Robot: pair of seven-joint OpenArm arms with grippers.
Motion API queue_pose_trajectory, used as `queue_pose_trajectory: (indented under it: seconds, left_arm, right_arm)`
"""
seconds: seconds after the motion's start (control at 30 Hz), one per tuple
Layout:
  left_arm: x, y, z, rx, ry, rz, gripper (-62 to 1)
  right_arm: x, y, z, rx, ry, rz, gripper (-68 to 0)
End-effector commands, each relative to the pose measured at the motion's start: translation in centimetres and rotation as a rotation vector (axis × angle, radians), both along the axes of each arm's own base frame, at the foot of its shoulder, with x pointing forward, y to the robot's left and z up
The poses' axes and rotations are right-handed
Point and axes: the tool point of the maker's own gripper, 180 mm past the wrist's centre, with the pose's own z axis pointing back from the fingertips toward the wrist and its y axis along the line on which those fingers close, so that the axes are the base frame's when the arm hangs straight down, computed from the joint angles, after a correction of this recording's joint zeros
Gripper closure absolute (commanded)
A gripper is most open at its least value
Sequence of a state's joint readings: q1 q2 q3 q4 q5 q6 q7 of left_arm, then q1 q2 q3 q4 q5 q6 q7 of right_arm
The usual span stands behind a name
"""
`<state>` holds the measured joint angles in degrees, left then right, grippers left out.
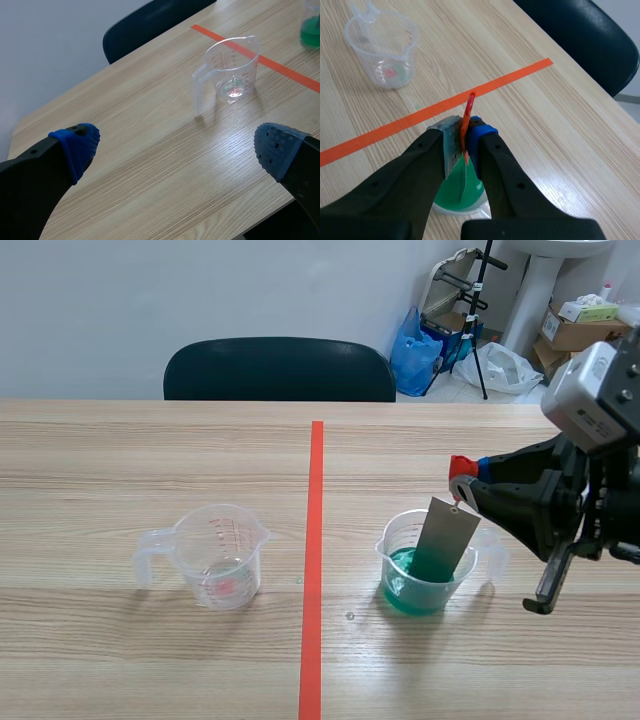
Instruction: Do the redox reaction experiment
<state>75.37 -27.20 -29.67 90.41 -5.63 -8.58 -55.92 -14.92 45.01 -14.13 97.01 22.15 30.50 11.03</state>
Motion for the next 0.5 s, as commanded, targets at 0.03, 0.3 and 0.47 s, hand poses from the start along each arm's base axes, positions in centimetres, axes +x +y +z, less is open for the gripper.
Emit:
queue_pose_trajectory:
  seconds: [0.03, 0.3, 0.47]
  left_arm:
    - [0.37, -0.08, 0.73, -0.005, -0.029, -0.009, -62.3]
    - [0.37, -0.09, 0.73, -0.005, -0.029, -0.009, -62.3]
    - [0.37, -0.09, 0.73, -0.005, -0.029, -0.009, -62.3]
  right_arm:
    - [0.79, -0.16, 0.58, -0.004, -0.033, 0.001, -0.6]
    - [0.84, -0.02, 0.62, 0.001, -0.030, 0.017, -0.6]
    - [0.85, -0.02, 0.63, 0.001, -0.030, 0.017, -0.6]
